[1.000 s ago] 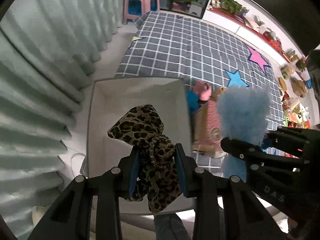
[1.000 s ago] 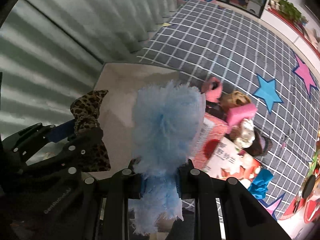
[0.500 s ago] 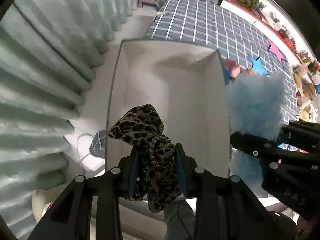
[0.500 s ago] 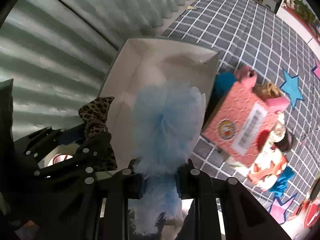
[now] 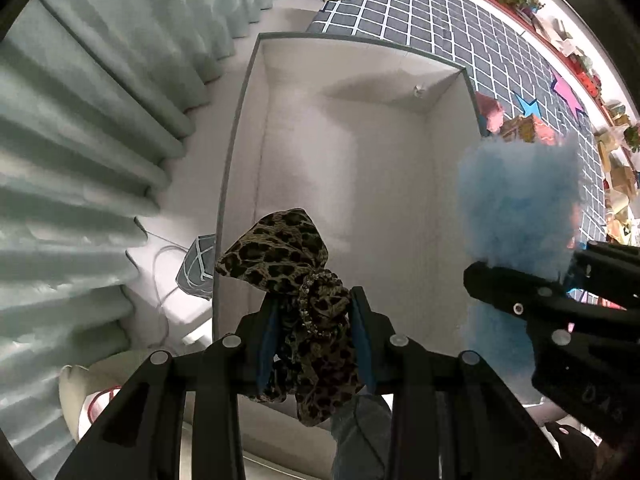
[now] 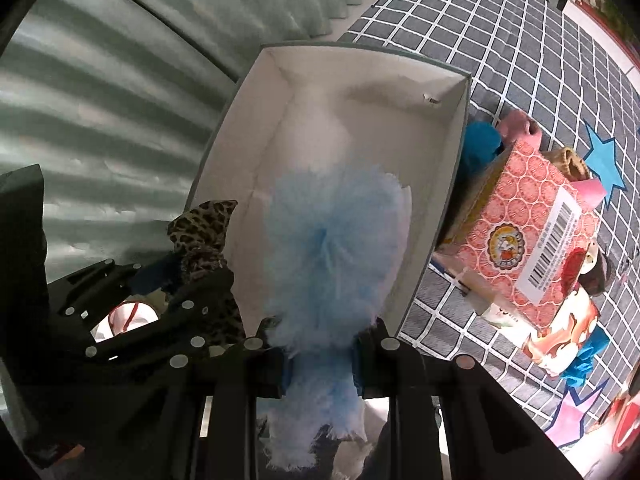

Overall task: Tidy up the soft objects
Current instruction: 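Open both tools to drop the scrunchie and duster into the box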

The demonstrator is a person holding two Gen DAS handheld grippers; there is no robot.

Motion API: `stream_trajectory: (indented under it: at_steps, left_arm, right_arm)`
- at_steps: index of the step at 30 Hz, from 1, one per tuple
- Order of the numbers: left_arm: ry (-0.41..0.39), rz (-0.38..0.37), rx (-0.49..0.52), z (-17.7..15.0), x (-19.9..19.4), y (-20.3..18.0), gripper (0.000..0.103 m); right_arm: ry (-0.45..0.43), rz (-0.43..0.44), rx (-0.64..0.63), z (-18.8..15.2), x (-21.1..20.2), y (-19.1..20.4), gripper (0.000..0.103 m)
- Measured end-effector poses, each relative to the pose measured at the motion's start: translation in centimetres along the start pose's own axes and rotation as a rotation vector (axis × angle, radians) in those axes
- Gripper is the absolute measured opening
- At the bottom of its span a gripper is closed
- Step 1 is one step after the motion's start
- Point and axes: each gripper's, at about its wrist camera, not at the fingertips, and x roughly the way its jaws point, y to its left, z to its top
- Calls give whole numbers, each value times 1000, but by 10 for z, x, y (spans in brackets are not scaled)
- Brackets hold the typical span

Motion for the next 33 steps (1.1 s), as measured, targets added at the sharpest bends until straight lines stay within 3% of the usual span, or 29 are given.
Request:
stream_trajectory:
  at_steps: [20,23,26,28,30,33]
  left_arm:
    - [37,-6,7,-1,14,2,39]
    - [28,-3,12,-1,14,1,44]
    - [22,-9,-13,-1,13,7,58]
    - [16,-16,-53,-1,12,16,78]
    - [8,-49,-85,-1,9,25,83]
    - [-26,-91,-87,-1,1,27,92]
  right_arm:
    - [40,39,20,-1,14,-2,24]
    - [38,35,12,-2,15,-4,27]
    - [21,21,10,-4,11,-7,38]
    - [-4,-2,8,-7,4,-10,67]
    - [-26,28,18,-8,-5,-15,89]
    - [-46,46,30,-11,-16,-19,89]
